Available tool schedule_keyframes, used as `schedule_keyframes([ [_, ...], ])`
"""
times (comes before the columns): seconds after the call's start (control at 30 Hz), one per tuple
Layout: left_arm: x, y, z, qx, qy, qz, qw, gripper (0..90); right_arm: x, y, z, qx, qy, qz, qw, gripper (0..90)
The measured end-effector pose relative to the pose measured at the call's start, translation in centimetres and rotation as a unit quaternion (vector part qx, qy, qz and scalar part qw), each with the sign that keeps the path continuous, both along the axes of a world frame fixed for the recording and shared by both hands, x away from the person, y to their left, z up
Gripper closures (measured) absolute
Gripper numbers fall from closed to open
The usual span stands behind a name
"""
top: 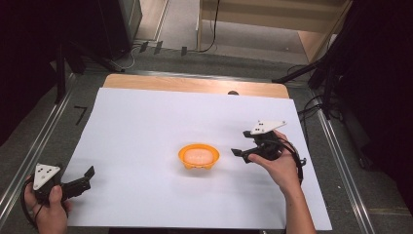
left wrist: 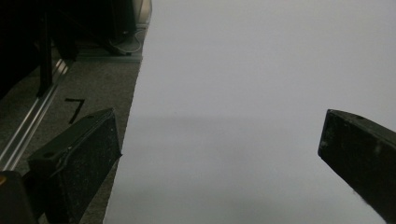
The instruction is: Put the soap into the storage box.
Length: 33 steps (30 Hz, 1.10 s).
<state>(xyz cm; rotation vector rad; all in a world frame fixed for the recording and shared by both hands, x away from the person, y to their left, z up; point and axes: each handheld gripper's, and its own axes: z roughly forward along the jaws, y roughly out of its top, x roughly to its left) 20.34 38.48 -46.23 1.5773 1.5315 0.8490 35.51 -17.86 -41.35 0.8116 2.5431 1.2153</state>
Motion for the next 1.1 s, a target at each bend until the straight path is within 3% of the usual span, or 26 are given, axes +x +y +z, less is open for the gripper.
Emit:
schedule_keyframes([
  [0.33, 0.0, 0.0, 0.0, 0.002, 0.001, 0.000, 1.0000, 0.0, -1.6, -2.5, -2.2, 0.022, 0.016, -0.040, 0.9989, 15.6],
  [1.1, 0.0, -0.1, 0.0, 0.003, 0.001, 0.001, 1.0000, 0.0, -5.8, -7.9, -5.7, 0.019, 0.019, -0.101, 0.9945, 13.7],
])
